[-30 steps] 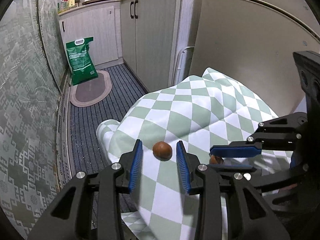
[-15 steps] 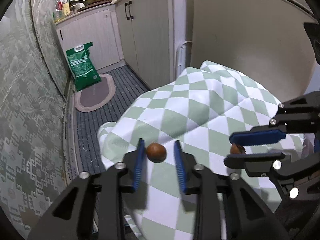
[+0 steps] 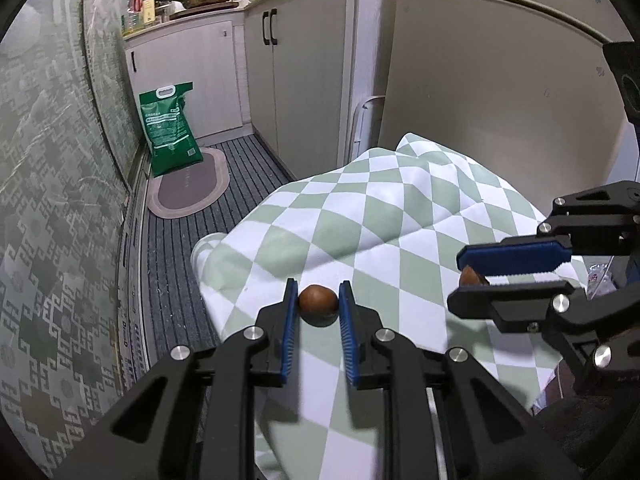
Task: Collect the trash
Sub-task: 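Close the left tool on its brown nut while the right tool grasps the other nut, then carry both brown nuts over the teal bin with both tools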
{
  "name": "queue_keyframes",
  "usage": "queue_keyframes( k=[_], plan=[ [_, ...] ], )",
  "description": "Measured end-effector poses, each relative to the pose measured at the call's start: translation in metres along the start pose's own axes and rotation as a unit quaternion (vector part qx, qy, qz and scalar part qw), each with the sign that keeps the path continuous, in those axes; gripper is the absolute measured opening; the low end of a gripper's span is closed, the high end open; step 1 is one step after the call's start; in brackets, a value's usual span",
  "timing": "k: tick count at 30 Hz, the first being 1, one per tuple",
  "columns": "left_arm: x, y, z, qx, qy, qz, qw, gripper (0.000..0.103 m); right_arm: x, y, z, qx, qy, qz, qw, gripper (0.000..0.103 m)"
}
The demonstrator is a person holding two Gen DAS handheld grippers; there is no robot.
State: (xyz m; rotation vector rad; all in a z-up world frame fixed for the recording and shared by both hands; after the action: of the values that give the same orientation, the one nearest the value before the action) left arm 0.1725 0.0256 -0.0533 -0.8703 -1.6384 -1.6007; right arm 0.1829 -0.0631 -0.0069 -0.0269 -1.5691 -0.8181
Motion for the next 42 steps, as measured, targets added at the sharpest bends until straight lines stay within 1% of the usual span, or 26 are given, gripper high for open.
queue_keyframes(
  k=[5, 9, 13, 16, 25, 32, 38, 42],
  plan=[
    [0.018, -0.005, 0.002, 0.009, 0.005, -0.012, 0.9999, 0.022, 0.002, -0.004, 0.003, 0.006, -0.002, 0.003, 1.0, 0.02],
    [0.039, -0.01, 0.001, 0.016, 0.004, -0.026, 0.9995, 0.022, 0.007, -0.005, 0.004, 0.004, 0.006, 0.0, 1.0, 0.02],
    [0.054, -0.027, 0.006, 0.034, 0.008, -0.033, 0.9988, 0.022, 0.014, -0.004, 0.009, 0.004, 0.019, -0.005, 1.0, 0.02],
    [0.064, -0.045, 0.011, 0.046, 0.016, -0.034, 0.9983, 0.022, 0.019, -0.004, 0.022, 0.015, 0.023, -0.01, 1.0, 0.02],
    [0.087, -0.098, 0.039, 0.09, 0.042, -0.023, 0.9948, 0.022, 0.032, -0.003, 0.065, 0.043, 0.049, -0.02, 0.998, 0.02],
    [0.097, -0.139, 0.058, 0.124, 0.056, -0.008, 0.9907, 0.022, 0.029, -0.002, 0.097, 0.065, 0.065, -0.016, 0.996, 0.02],
    [0.096, -0.164, 0.075, 0.145, 0.068, 0.01, 0.9871, 0.022, 0.023, 0.001, 0.122, 0.085, 0.076, -0.007, 0.993, 0.02],
    [0.093, -0.177, 0.084, 0.158, 0.067, 0.025, 0.9848, 0.022, 0.018, 0.004, 0.141, 0.1, 0.086, -0.001, 0.991, 0.02]
  ],
)
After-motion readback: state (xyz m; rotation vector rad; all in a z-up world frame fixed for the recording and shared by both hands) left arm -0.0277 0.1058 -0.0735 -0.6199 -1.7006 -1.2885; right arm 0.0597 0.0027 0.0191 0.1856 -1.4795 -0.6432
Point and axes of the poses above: each gripper's, at about its wrist camera, not at the fingertips, and x roughly against the way its jaws point, z to its left, y to its top, the point moved 5 cm from there along -x, roughly the way its jaws point, and after that the axes turned 12 degrees about z, right-handed, at the moved point
